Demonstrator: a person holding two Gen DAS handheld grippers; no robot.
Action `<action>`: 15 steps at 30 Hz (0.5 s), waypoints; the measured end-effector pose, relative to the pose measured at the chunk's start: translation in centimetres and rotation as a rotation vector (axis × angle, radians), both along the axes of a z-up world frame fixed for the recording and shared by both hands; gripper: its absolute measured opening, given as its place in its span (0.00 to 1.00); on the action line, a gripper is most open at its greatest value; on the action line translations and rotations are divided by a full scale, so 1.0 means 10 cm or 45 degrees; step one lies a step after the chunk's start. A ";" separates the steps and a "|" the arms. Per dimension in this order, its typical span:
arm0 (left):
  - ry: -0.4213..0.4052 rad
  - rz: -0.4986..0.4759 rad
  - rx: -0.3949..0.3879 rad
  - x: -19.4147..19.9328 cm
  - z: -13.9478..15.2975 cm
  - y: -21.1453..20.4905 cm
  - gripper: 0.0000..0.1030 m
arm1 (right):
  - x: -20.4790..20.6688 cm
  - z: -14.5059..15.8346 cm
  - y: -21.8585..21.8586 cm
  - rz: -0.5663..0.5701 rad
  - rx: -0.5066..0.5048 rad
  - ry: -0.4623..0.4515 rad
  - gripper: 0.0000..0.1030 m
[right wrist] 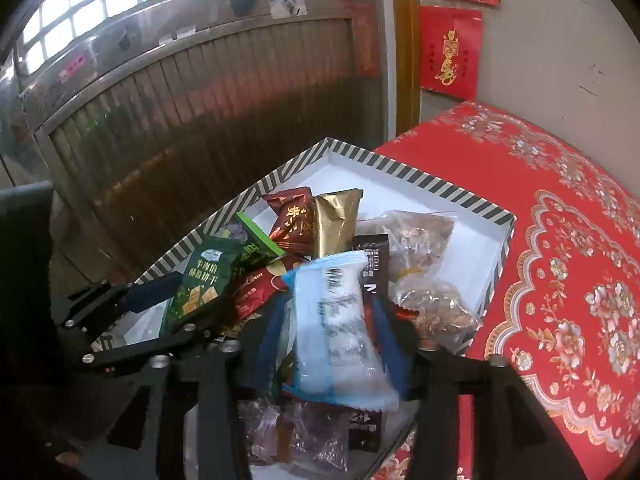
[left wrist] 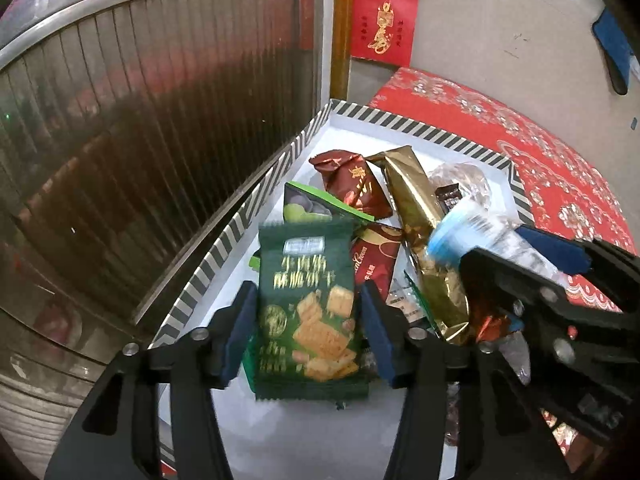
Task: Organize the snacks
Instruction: 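Open both tools over the tray, releasing the green and blue-white packets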
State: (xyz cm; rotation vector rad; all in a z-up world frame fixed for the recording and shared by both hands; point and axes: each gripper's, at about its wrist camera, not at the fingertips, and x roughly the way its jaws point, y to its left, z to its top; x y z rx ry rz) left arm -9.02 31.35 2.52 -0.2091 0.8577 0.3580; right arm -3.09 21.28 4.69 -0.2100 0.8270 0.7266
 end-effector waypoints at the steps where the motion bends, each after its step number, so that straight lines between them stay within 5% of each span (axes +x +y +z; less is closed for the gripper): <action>1: -0.006 0.006 -0.001 -0.01 0.01 0.01 0.62 | -0.01 0.00 -0.02 -0.001 0.017 0.006 0.64; 15: -0.165 0.019 0.080 -0.28 0.31 -0.18 0.74 | -0.37 0.27 -0.57 -0.099 0.113 -0.164 0.79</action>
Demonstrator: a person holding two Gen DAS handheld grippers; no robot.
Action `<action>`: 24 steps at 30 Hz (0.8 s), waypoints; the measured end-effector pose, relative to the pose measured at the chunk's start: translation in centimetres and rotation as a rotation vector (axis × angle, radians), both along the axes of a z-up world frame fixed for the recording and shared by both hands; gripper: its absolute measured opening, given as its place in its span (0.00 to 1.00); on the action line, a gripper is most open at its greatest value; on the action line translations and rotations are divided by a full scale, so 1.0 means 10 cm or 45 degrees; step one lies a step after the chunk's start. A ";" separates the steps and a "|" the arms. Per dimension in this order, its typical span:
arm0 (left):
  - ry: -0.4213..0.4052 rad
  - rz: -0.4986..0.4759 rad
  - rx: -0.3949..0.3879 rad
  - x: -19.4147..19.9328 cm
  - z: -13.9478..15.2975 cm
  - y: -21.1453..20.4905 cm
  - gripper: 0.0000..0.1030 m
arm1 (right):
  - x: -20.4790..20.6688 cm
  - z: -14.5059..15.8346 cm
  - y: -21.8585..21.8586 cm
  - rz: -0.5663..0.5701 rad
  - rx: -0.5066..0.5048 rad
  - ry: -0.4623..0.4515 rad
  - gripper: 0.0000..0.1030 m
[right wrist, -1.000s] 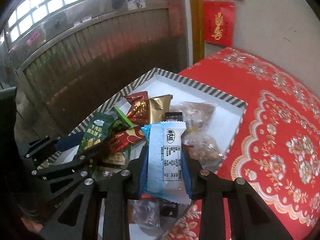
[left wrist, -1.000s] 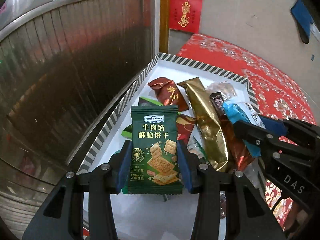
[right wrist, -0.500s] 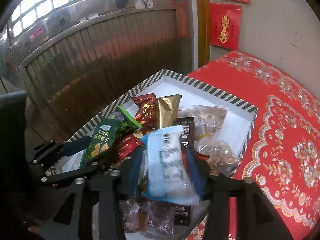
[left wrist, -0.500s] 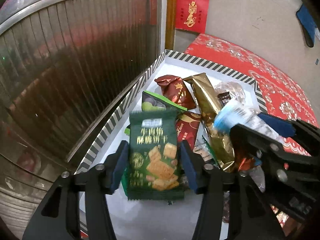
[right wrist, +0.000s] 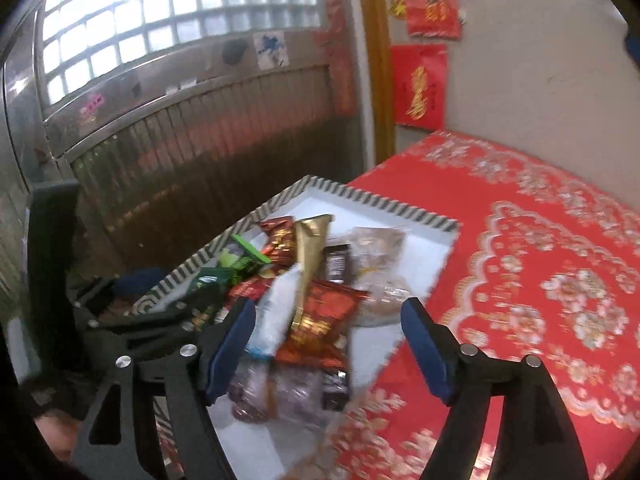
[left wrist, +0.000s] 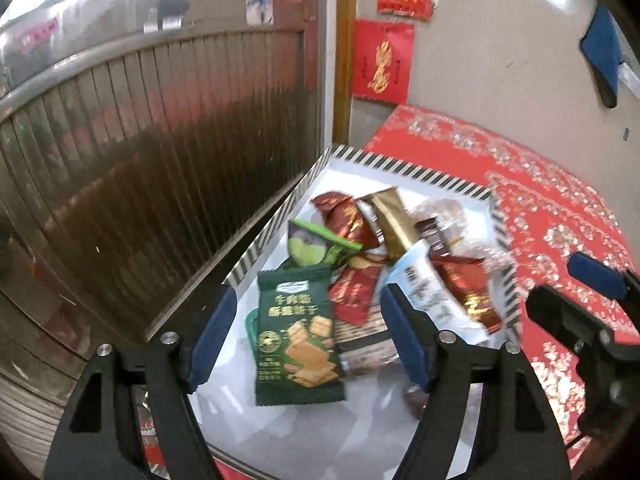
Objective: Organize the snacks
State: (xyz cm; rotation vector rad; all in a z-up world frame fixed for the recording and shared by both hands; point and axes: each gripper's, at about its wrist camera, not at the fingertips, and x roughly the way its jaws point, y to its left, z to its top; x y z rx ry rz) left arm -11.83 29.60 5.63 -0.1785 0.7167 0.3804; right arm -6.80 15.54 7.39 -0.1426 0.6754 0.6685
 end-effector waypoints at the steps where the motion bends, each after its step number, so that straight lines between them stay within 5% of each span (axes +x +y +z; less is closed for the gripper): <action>1: -0.015 -0.014 0.000 -0.02 0.03 -0.04 0.76 | -0.05 0.01 -0.07 -0.026 0.002 -0.028 0.82; 12: -0.114 -0.093 0.143 -0.21 0.16 -0.43 0.81 | -0.33 -0.02 -0.54 -0.200 -0.001 -0.186 0.86; 17: -0.063 -0.077 0.072 -0.22 0.08 -0.36 0.81 | -0.38 -0.06 -0.63 -0.223 0.027 -0.206 0.87; 24: -0.085 -0.064 0.109 -0.28 0.09 -0.36 0.81 | -0.40 -0.10 -0.64 -0.208 0.045 -0.191 0.87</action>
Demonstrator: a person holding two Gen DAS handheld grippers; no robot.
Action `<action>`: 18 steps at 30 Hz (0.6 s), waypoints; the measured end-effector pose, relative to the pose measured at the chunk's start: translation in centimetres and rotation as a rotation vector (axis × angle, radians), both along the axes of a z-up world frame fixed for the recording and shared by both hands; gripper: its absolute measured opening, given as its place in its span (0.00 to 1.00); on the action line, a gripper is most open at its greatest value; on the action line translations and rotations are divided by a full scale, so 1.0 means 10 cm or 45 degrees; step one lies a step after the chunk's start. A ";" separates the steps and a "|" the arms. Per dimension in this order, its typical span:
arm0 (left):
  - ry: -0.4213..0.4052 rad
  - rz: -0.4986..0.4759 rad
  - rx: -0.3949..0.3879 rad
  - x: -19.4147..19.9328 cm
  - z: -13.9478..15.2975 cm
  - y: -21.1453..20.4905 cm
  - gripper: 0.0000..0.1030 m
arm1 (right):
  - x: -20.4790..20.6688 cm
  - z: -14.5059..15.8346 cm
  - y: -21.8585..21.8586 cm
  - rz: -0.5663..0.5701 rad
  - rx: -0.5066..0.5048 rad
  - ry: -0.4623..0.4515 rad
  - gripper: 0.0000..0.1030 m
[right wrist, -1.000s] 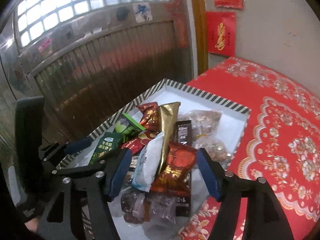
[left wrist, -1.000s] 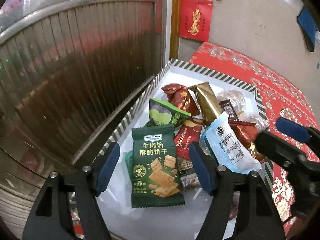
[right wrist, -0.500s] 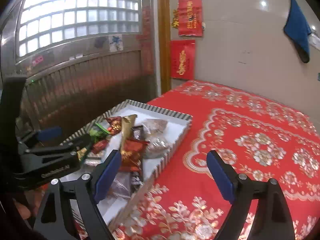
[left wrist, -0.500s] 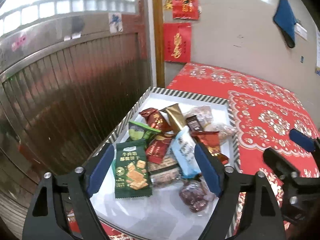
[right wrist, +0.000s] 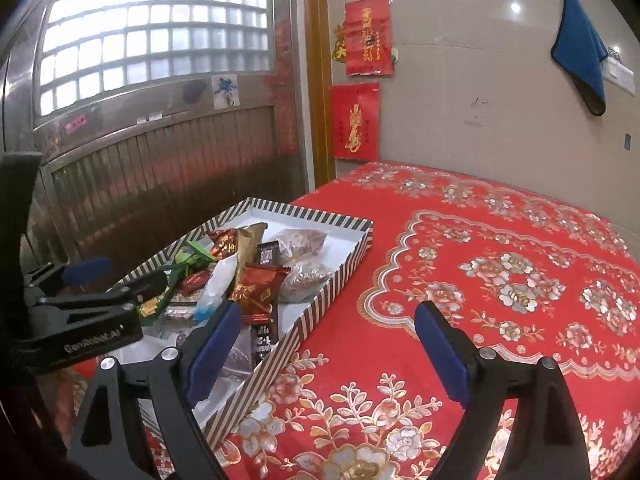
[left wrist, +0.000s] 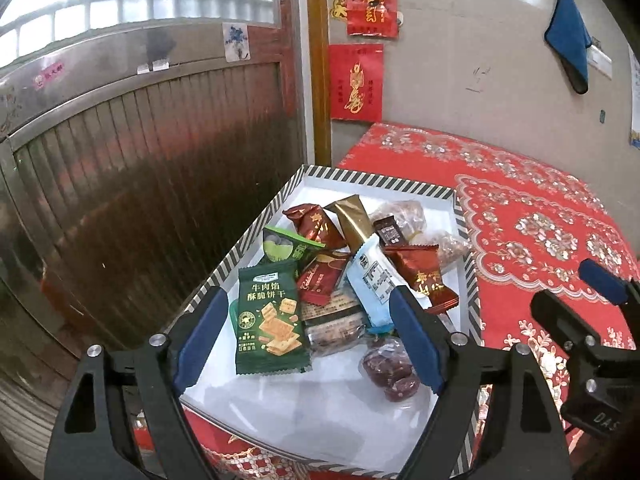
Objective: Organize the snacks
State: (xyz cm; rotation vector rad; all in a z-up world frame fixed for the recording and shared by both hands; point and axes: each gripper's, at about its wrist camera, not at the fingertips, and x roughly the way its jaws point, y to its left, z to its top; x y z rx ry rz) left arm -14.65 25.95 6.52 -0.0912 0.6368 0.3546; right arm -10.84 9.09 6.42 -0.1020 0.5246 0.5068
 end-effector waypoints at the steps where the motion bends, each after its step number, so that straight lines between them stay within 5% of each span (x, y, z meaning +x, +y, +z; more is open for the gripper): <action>1: -0.001 0.001 0.016 0.00 0.00 -0.01 0.81 | 0.00 -0.01 0.00 0.003 0.003 0.003 0.87; 18: -0.003 -0.026 -0.007 -0.02 -0.03 0.04 0.81 | 0.03 -0.07 0.30 0.052 -0.056 0.014 0.87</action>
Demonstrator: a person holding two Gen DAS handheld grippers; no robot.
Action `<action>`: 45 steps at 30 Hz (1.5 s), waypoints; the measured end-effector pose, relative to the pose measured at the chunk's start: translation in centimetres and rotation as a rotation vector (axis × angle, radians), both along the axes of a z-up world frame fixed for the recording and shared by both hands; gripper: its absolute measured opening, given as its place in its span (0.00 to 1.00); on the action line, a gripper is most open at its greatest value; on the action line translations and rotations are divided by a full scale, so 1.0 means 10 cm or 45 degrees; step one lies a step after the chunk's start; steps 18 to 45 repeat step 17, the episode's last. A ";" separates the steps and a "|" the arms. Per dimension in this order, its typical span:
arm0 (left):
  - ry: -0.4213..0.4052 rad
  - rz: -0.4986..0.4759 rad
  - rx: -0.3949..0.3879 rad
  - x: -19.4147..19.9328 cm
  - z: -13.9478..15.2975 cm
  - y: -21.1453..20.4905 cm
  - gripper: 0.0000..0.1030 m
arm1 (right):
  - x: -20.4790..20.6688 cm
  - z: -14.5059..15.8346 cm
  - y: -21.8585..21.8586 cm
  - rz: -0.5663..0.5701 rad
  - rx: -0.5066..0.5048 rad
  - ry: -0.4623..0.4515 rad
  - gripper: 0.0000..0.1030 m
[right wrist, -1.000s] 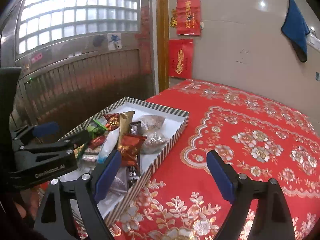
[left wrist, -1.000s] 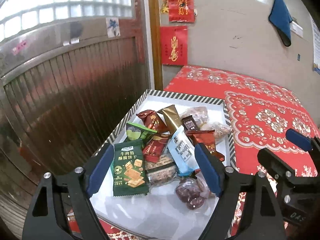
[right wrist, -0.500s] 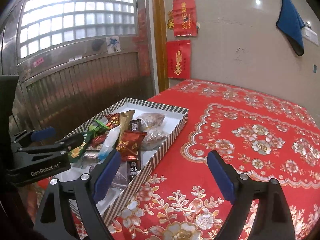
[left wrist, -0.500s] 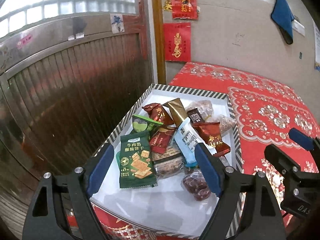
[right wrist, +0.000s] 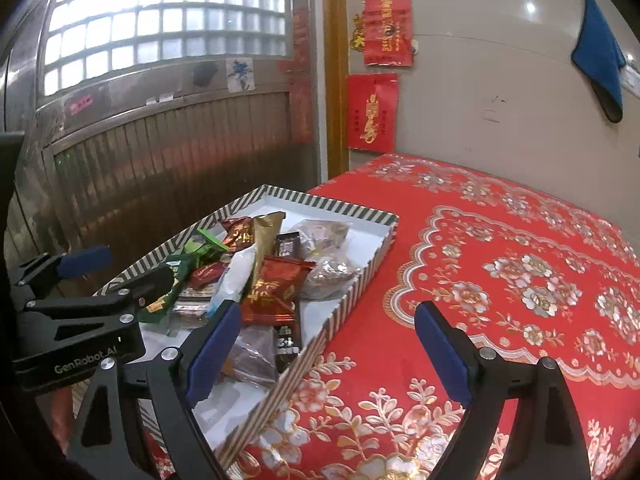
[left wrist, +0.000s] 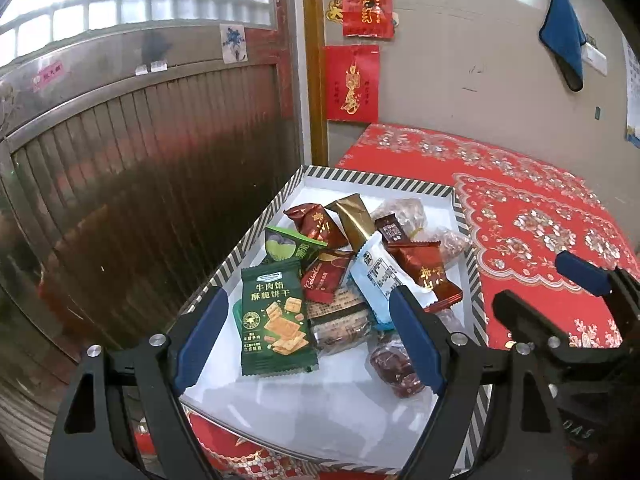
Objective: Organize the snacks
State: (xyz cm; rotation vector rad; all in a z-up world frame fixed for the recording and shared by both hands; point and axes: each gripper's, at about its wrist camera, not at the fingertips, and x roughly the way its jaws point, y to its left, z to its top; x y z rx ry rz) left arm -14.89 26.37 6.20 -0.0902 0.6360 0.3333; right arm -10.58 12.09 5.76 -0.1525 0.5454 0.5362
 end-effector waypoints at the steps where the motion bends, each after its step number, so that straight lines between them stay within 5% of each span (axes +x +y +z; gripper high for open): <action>1: 0.000 0.000 -0.004 0.00 0.00 0.01 0.81 | 0.00 0.00 0.02 0.006 -0.004 -0.001 0.87; 45: -0.003 0.002 0.053 0.05 0.03 -0.11 0.81 | 0.03 -0.02 -0.07 -0.009 0.022 0.023 0.87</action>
